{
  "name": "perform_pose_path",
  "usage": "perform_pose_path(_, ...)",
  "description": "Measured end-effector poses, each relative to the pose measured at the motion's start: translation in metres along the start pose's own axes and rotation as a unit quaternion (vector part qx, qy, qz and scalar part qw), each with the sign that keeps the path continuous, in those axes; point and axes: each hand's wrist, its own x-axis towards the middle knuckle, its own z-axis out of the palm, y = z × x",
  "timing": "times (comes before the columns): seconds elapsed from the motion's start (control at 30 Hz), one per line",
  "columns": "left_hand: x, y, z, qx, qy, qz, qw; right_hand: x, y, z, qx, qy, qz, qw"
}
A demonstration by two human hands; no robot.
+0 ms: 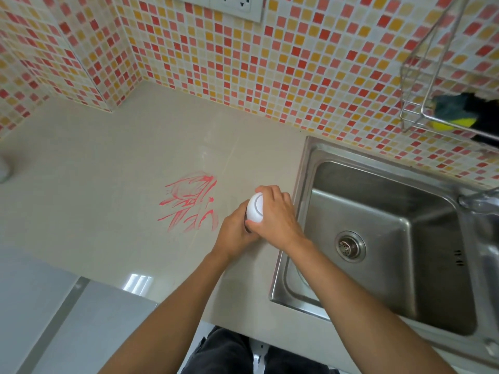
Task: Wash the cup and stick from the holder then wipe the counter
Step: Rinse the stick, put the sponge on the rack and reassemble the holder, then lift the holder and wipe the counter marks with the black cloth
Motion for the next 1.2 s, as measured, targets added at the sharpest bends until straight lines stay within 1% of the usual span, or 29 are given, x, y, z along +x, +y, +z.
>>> perform_pose_path(0.13,-0.001,-0.001,0.000,-0.007,-0.001,-0.013,1.000,0.002,0.000,0.003,-0.007,0.007,-0.001,1.000)
perform_pose_path(0.23,-0.001,0.004,-0.002,0.008,-0.014,-0.014,1.000,0.003,-0.001,-0.002,-0.009,-0.014,0.000,1.000)
perform_pose_path(0.27,0.000,0.004,-0.004,0.019,-0.026,-0.015,0.999,0.003,-0.001,-0.005,0.006,-0.029,0.002,1.000)
perform_pose_path(0.33,0.000,0.005,-0.009,0.047,-0.064,-0.020,0.997,0.001,-0.002,-0.013,0.075,-0.055,0.013,0.996)
perform_pose_path(0.37,0.000,0.007,-0.012,0.069,-0.086,-0.027,0.994,-0.001,-0.002,-0.018,0.109,-0.050,0.011,0.993)
perform_pose_path(0.4,-0.001,0.008,-0.017,0.087,-0.100,-0.036,0.990,-0.004,-0.002,-0.023,0.133,-0.024,0.004,0.991)
perform_pose_path(0.43,-0.004,0.011,-0.023,0.102,-0.103,-0.050,0.988,-0.006,0.001,-0.027,0.146,0.020,-0.005,0.989)
perform_pose_path(0.47,-0.006,0.012,-0.030,0.113,-0.088,-0.059,0.988,-0.010,0.005,-0.032,0.150,0.069,-0.013,0.986)
perform_pose_path(0.5,-0.008,0.013,-0.036,0.125,-0.056,-0.054,0.989,-0.013,0.011,-0.036,0.144,0.108,-0.016,0.983)
perform_pose_path(0.53,-0.010,0.017,-0.042,0.135,-0.017,-0.039,0.990,-0.017,0.018,-0.040,0.131,0.131,-0.015,0.983)
perform_pose_path(0.6,-0.010,0.029,-0.048,0.151,0.056,0.019,0.987,-0.024,0.036,-0.045,0.083,0.138,-0.003,0.987)
perform_pose_path(0.67,-0.005,0.048,-0.044,0.193,0.095,0.080,0.973,-0.031,0.059,-0.048,0.015,0.118,0.017,0.993)
perform_pose_path(0.7,-0.003,0.058,-0.038,0.217,0.102,0.102,0.965,-0.037,0.070,-0.048,-0.015,0.108,0.026,0.994)
perform_pose_path(0.83,0.003,0.085,0.007,0.327,0.084,0.177,0.925,-0.061,0.110,-0.048,-0.081,0.075,0.057,0.992)
perform_pose_path(0.93,0.007,0.093,0.047,0.360,0.056,0.193,0.911,-0.081,0.139,-0.055,-0.098,0.063,0.076,0.990)
perform_pose_path(1.07,0.008,0.123,0.093,0.382,0.040,0.218,0.897,-0.103,0.182,-0.090,-0.109,0.118,0.104,0.982)
perform_pose_path(1.2,0.021,0.178,0.130,0.401,0.071,0.278,0.870,-0.115,0.217,-0.152,-0.133,0.213,0.101,0.963)
